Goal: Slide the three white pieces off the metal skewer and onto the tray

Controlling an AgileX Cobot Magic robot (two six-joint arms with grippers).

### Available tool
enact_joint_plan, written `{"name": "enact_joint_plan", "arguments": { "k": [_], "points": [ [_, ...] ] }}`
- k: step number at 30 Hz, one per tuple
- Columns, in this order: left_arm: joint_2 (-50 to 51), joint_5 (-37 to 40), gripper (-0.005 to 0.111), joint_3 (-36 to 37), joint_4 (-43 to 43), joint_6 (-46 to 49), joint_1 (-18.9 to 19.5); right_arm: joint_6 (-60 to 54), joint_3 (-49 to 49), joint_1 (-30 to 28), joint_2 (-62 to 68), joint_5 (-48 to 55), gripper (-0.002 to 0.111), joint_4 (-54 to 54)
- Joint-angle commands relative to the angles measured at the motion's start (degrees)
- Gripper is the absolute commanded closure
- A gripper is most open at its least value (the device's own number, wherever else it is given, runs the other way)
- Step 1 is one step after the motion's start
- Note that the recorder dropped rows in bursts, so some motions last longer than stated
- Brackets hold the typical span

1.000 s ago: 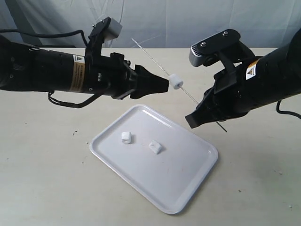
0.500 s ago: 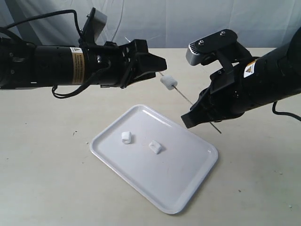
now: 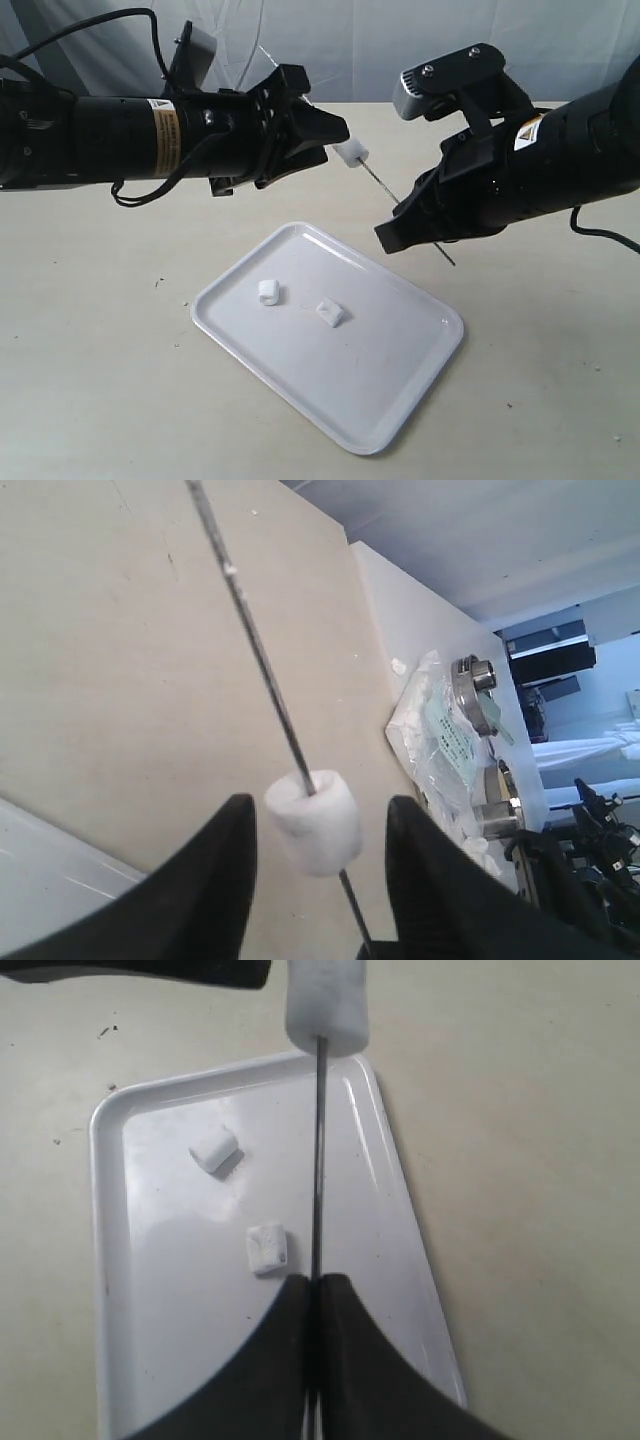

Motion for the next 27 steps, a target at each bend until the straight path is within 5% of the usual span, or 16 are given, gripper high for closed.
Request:
{"name": "enact_joint_plan", "arguments": {
  "k": [1, 13, 20, 27],
  "points": [
    [-0.32, 0.91, 0.066, -0.35, -1.09, -0.12, -0.26, -0.43, -0.14, -0.13, 0.14, -0.99, 0.109, 0.31],
    [-0.32, 1.12, 0.066, -0.35, -0.81, -0.12, -0.26, -5.18, -0.14, -0.13, 0.14, -1.06, 0.109, 6.68],
    [-0.32, 0.74, 0.089, -0.35, -0.81, 0.13, -0.26, -5.32, -0.14, -0.13, 0.14, -1.06, 0.109, 6.68],
    [-0.32, 0.63, 0.092, -0.35, -0.77, 0.54, -0.26, -5.33, -0.14, -0.13, 0.14, -0.96, 0.109, 6.68]
  ]
}}
